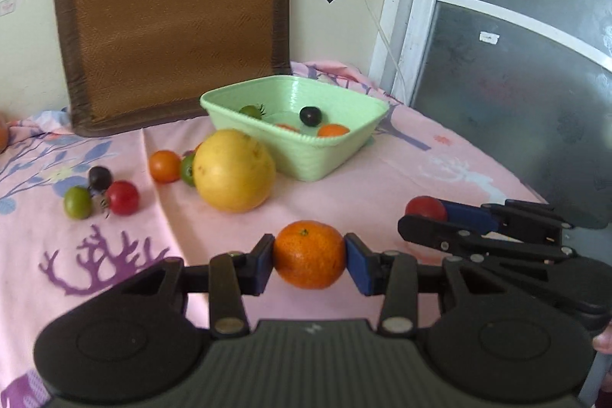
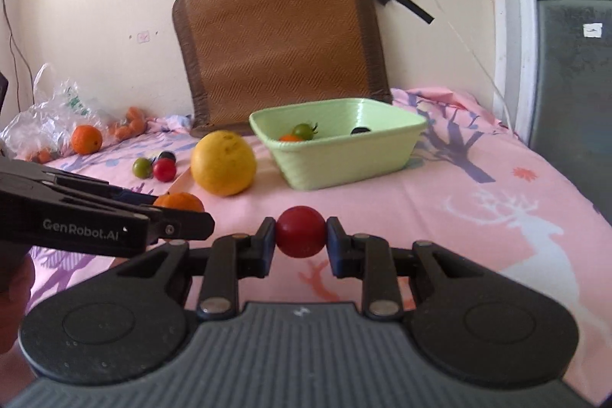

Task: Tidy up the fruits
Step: 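Grasp orange with left tool while right tool grasps red tomato, drop both in basket, then clamp the yellow grapefruit between both tools and lower it into the basket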

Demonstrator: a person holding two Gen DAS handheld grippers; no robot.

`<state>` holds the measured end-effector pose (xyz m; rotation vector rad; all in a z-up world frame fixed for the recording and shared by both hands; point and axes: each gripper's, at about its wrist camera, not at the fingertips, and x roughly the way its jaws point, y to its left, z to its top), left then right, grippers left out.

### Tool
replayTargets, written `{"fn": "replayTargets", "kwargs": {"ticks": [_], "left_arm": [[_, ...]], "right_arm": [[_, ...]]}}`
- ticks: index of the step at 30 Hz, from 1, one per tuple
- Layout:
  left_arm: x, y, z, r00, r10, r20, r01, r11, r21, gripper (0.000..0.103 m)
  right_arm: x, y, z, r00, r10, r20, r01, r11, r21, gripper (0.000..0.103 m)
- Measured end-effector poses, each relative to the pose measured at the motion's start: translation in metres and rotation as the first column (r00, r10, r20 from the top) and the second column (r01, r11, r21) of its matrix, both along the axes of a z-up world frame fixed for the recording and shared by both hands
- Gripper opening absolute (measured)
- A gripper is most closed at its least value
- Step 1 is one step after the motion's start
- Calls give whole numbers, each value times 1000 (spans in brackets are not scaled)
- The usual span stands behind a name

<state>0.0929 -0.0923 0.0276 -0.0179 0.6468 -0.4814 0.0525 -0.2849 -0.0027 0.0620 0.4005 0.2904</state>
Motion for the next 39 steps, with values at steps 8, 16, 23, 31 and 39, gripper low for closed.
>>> {"fn": "replayTargets", "kwargs": {"ticks": [8,16,23,31,39], "left_arm": [[108,-28,37,999,23,-26,-25,998,-59,39],[172,-48,12,990,53,-130,-60,997,-50,43],[138,-19,38,993,110,-31,-113,981,-155,44],[42,75,49,929,367,48,-360,927,-108,45],[4,121,-7,888,459,-27,-459,889,9,44]], "right_arm": [[82,-14,16,997,-27,66,25,999,27,31],[112,-12,0,997,-32,63,31,999,9,35],[97,-37,10,981,-100,165,79,988,132,39],[85,-43,10,978,-154,140,126,973,194,39],[29,-12,-3,999,-38,33,30,977,211,39]]}}
